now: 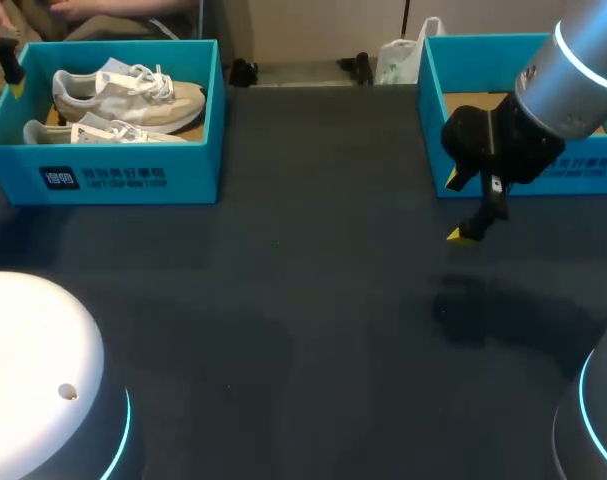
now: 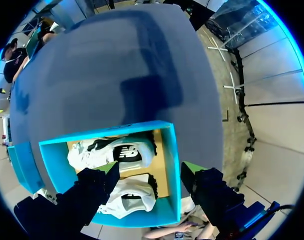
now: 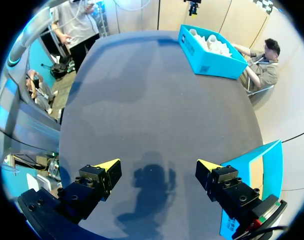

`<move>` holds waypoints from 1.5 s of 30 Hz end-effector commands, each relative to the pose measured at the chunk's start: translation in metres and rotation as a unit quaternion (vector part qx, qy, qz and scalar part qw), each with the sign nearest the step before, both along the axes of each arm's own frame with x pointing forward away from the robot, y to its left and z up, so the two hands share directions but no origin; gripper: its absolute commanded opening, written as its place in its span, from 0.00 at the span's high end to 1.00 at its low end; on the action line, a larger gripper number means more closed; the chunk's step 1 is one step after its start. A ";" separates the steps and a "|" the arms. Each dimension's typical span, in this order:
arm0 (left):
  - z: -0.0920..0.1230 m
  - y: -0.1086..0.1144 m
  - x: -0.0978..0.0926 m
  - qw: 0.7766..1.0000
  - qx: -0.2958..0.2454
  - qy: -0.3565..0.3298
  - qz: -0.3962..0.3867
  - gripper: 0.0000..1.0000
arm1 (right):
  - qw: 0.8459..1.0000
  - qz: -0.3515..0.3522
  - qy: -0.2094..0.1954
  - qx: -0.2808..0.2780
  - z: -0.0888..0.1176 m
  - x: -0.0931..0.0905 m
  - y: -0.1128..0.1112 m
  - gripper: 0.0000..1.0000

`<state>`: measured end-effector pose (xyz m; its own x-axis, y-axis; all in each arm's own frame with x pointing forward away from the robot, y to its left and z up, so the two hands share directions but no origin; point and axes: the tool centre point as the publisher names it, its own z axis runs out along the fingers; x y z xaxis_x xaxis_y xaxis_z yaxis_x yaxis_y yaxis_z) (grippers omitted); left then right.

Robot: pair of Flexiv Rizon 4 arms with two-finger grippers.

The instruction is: Take the shoe out of the shoebox, open the shoe tongue, remove and reinsert the insole, then place the shoe into the shoebox

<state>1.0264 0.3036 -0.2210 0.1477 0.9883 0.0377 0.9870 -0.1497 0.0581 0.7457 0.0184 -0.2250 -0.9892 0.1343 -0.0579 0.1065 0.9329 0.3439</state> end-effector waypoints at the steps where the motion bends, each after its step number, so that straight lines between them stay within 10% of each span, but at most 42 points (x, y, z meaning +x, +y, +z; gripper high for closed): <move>1: -0.012 -0.001 0.001 1.000 -0.008 -0.022 0.002 0.22 | 1.000 -0.001 0.000 -0.001 -0.001 0.000 0.001 0.00; 10: -0.036 -0.002 0.011 1.000 0.001 -0.024 0.007 0.20 | 1.000 -0.001 0.000 -0.001 -0.001 0.000 0.001 0.00; 14: -0.035 -0.004 0.013 0.999 0.027 -0.033 -0.006 0.00 | 1.000 -0.001 0.000 -0.001 -0.001 0.000 0.001 0.00; 45: -0.056 -0.010 0.015 1.000 0.011 -0.007 0.004 0.10 | 1.000 -0.001 0.000 -0.001 -0.001 0.000 0.001 0.00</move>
<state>1.0349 0.2946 -0.2719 0.1410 0.9879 0.0644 0.9861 -0.1459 0.0790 0.7456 0.0184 -0.2251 -0.9892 0.1344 -0.0578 0.1066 0.9329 0.3439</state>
